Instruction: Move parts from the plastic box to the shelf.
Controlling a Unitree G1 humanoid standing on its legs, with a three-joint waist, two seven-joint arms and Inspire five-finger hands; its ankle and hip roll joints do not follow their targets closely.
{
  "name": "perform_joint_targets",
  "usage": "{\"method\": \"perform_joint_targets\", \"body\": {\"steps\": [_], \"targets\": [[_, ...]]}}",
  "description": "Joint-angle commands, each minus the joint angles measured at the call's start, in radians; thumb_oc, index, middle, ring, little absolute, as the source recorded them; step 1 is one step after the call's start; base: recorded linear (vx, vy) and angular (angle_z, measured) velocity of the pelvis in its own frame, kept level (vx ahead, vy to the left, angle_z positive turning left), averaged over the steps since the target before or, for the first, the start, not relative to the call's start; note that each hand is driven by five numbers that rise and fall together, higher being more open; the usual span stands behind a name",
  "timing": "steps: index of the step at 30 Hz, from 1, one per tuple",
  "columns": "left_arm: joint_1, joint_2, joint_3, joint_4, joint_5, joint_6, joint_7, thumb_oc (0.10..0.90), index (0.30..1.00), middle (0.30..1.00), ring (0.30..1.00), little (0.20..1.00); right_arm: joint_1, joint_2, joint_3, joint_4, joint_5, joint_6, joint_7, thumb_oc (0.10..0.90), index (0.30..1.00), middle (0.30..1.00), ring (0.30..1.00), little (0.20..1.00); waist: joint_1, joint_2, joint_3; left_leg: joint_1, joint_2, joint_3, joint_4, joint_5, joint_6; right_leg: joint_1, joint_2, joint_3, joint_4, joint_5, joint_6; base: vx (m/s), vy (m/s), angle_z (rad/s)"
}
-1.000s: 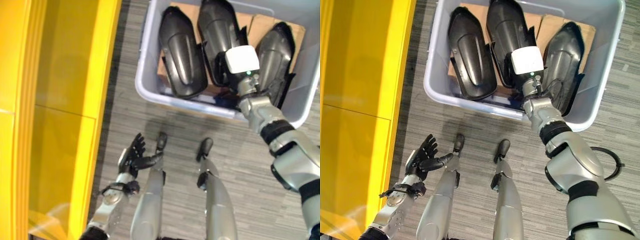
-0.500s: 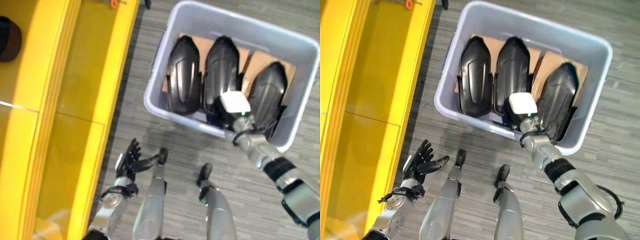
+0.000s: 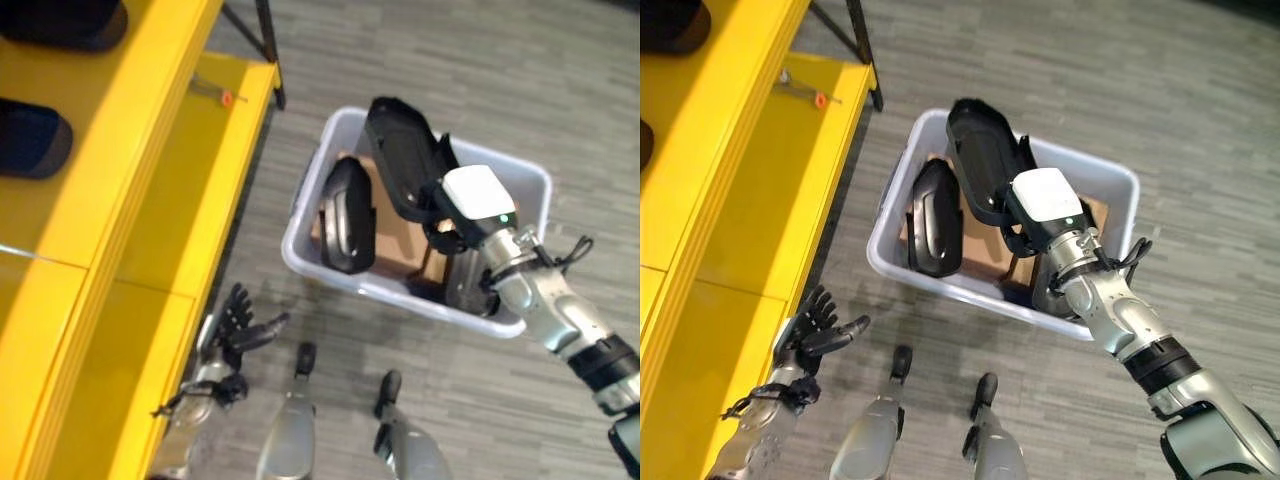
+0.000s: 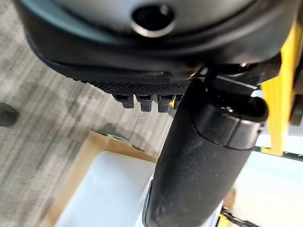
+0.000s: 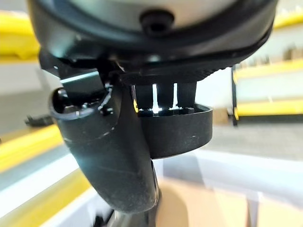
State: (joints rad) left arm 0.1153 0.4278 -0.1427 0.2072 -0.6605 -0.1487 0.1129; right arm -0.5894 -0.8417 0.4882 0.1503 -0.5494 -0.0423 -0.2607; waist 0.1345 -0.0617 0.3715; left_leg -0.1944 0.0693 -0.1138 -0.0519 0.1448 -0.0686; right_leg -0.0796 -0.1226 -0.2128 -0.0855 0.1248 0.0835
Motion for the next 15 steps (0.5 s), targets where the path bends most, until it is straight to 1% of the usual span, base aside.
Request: {"method": "perform_joint_targets", "body": {"steps": [1, 2, 4, 5, 7, 10, 15], "targets": [[0.016, 0.015, -0.045, -0.012, 0.015, -0.045, -0.05, 0.9, 1.0, 1.0, 1.0, 1.0, -0.045, -0.055, -0.043, -0.025, -0.029, -0.043, -0.049, 0.4, 0.3, 0.3, 0.3, 0.3, 0.001, 0.006, -0.195, 0.086, 0.057, 0.008, -0.035, -0.063, -0.012, -0.07, -0.05, 0.008, 0.116, -0.063, 0.054, 0.07, 0.009, 0.0], [0.017, 0.016, -0.045, -0.013, 0.015, -0.045, -0.05, 0.9, 1.0, 1.0, 1.0, 1.0, -0.043, -0.055, -0.044, -0.027, -0.029, -0.043, -0.047, 0.4, 0.3, 0.3, 0.3, 0.3, 0.001, 0.006, -0.195, 0.088, 0.058, 0.008, -0.035, -0.064, -0.012, -0.067, -0.049, 0.007, 0.113, -0.062, 0.054, 0.06, 0.014, 0.0], [0.033, 0.007, -0.037, -0.014, 0.019, -0.038, -0.057, 0.9, 1.0, 1.0, 1.0, 1.0, -0.027, -0.065, -0.055, -0.054, -0.036, -0.051, -0.034, 0.4, 0.3, 0.3, 0.3, 0.3, -0.005, 0.005, -0.232, 0.112, 0.063, 0.015, -0.035, -0.069, -0.014, -0.039, -0.047, 0.013, 0.101, -0.061, 0.056, 0.06, 0.007, -0.01], [0.035, 0.007, -0.038, -0.015, 0.019, -0.037, -0.057, 0.9, 1.0, 1.0, 1.0, 1.0, -0.024, -0.066, -0.057, -0.057, -0.036, -0.05, -0.032, 0.4, 0.3, 0.3, 0.3, 0.3, -0.004, 0.005, -0.232, 0.114, 0.064, 0.016, -0.035, -0.07, -0.014, -0.036, -0.046, 0.013, 0.099, -0.061, 0.056, 0.07, 0.013, -0.02], [0.05, -0.006, -0.028, -0.015, 0.028, -0.029, -0.064, 0.9, 1.0, 1.0, 1.0, 1.0, 0.003, -0.069, -0.075, -0.089, -0.036, -0.061, -0.019, 0.4, 0.3, 0.3, 0.3, 0.3, -0.01, 0.005, -0.264, 0.136, 0.067, 0.023, -0.035, -0.076, -0.015, -0.013, -0.043, 0.02, 0.089, -0.061, 0.058, 0.05, 0.012, -0.12], [0.058, -0.012, -0.024, -0.013, 0.032, -0.025, -0.063, 0.9, 1.0, 1.0, 1.0, 1.0, 0.034, -0.068, -0.098, -0.12, -0.03, -0.067, -0.011, 0.4, 0.3, 0.3, 0.3, 0.3, -0.012, 0.006, -0.279, 0.154, 0.073, 0.031, -0.035, -0.08, -0.017, 0.004, -0.043, 0.022, 0.082, -0.061, 0.06, 0.03, -0.002, -0.09], [0.074, -0.021, -0.003, -0.024, 0.044, -0.017, -0.063, 0.9, 1.0, 1.0, 1.0, 1.0, 0.087, -0.029, -0.112, -0.172, -0.014, -0.085, 0.016, 0.4, 0.3, 0.3, 0.3, 0.3, -0.019, 0.014, -0.31, 0.189, 0.083, 0.036, -0.035, -0.083, -0.016, 0.03, -0.035, 0.042, 0.093, -0.079, 0.055, 0.01, -0.023, -0.09]]}}
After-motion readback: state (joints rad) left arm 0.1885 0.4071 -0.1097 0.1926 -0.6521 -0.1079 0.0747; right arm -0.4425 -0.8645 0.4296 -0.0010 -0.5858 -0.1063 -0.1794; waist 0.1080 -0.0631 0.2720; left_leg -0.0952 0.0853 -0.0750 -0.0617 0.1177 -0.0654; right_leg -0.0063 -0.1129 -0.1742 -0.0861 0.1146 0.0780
